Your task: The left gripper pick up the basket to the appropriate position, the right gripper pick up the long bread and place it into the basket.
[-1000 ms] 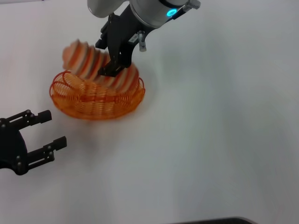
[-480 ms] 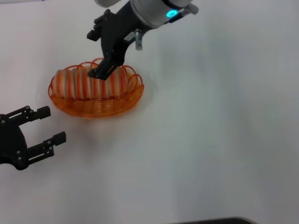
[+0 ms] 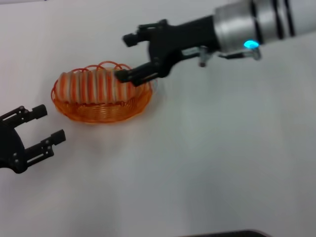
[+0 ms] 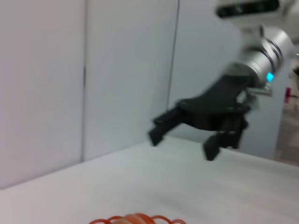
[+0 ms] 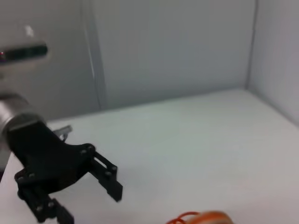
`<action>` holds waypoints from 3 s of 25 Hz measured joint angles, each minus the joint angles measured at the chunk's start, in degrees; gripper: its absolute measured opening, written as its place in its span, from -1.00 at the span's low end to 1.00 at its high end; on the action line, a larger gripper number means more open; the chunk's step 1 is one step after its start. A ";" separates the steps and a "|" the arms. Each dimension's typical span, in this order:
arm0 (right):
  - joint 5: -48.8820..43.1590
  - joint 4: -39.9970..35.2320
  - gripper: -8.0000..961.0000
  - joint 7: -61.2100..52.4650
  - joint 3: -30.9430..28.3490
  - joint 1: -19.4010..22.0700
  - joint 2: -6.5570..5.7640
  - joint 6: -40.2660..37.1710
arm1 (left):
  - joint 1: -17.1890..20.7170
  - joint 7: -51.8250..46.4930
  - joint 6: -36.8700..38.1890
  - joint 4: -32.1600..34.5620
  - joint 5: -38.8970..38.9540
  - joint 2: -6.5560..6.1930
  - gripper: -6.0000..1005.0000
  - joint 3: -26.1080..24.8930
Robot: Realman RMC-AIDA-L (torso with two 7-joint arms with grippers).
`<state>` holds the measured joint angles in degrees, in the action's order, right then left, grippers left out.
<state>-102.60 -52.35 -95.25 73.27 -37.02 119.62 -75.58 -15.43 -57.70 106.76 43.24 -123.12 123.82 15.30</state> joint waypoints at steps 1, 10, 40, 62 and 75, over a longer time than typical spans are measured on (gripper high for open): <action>1.08 0.02 0.98 1.41 -1.26 2.14 0.00 -0.62 | 0.01 0.00 0.02 -0.03 0.09 0.00 0.40 -0.06; 6.63 3.98 0.98 16.62 -8.10 18.24 0.15 -8.38 | -1.22 -1.87 -2.83 -1.16 -0.17 -0.09 0.40 1.07; 4.30 18.06 0.97 40.17 -16.94 23.99 -0.19 -14.52 | -3.74 -6.42 -8.92 -4.93 -7.43 -1.14 0.40 3.69; 5.04 19.22 0.97 38.80 -21.85 21.79 0.16 -15.01 | -4.08 -6.51 -8.76 -4.48 -5.30 -1.22 0.40 2.85; 6.93 20.56 0.97 38.83 -22.91 20.31 0.10 -15.04 | -3.74 -6.48 -8.56 -4.31 -3.87 -1.22 0.40 2.72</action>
<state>-95.67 -31.79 -56.42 50.36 -16.71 119.72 -90.62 -19.17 -64.17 98.20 38.94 -127.00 122.61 18.02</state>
